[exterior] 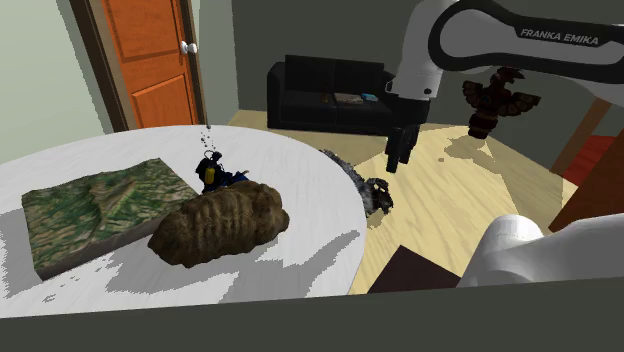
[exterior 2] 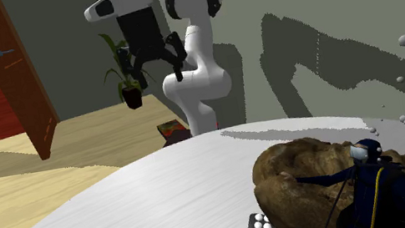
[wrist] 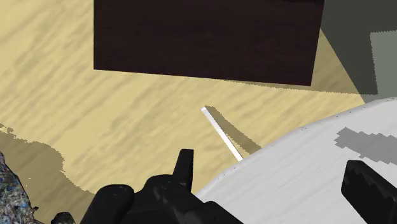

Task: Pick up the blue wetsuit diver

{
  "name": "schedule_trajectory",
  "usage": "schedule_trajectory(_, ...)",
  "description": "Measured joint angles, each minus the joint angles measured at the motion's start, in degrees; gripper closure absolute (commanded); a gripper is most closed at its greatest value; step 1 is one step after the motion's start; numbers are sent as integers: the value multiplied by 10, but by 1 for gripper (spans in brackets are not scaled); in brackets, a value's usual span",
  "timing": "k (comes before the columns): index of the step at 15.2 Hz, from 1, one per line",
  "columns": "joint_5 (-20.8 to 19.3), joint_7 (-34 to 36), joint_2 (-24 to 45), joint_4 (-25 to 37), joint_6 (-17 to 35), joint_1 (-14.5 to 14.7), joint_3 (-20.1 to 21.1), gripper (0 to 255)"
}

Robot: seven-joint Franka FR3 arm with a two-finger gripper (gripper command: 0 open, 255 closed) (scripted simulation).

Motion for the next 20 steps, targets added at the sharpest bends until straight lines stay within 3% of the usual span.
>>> schedule_trajectory(2, 2, -5, 8, 4, 6, 4, 0, 0)
schedule_trajectory(11, 42, -95, 163, 87, 96, 66, 3, 0)
schedule_trajectory(20, 86, -191, 326, 228, 137, 119, 17, 0)
